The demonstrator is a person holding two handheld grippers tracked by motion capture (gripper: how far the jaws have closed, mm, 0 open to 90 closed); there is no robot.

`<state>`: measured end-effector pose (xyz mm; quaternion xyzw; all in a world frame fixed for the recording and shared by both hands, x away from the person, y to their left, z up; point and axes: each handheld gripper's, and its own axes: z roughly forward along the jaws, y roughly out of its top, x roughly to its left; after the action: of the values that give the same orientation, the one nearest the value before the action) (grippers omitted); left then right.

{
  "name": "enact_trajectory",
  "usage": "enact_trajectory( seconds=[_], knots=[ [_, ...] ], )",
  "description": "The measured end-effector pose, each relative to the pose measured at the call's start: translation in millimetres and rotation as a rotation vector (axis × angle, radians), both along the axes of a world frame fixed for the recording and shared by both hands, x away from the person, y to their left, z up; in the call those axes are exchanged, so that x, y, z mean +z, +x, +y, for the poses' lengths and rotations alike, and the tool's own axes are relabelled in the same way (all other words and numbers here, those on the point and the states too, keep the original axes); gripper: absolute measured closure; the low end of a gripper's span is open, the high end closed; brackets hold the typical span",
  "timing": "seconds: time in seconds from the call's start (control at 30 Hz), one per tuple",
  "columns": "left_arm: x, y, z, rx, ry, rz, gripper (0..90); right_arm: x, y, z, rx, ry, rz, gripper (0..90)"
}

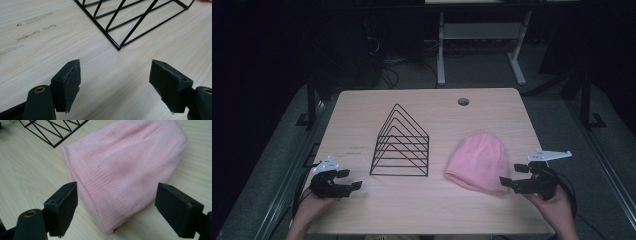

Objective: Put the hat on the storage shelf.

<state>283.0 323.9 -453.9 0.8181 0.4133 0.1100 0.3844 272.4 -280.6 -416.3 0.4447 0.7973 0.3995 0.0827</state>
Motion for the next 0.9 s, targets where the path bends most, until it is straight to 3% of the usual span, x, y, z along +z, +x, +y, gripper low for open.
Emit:
enact_trajectory(
  seconds=[0.13,0.3,0.53,0.9],
  knots=[
    [0.6,0.2,0.7,-0.017,0.017,-0.005,25.4,7.6,9.9,2.9,0.017,-0.005,0.006,17.9],
    [0.2,-0.7,0.8,0.001,-0.007,-0.005,25.4,11.5,24.0,3.4,0.02,0.0,0.025,17.9],
    [-0.4,0.0,1.7,-0.005,0.0,-0.001,25.3,12.8,39.7,0.7,0.023,0.009,0.055,17.9],
    [-0.3,0.2,0.9,0.002,-0.006,0.002,25.3,21.6,65.6,5.9,0.035,-0.023,0.092,16.6]
  ],
)
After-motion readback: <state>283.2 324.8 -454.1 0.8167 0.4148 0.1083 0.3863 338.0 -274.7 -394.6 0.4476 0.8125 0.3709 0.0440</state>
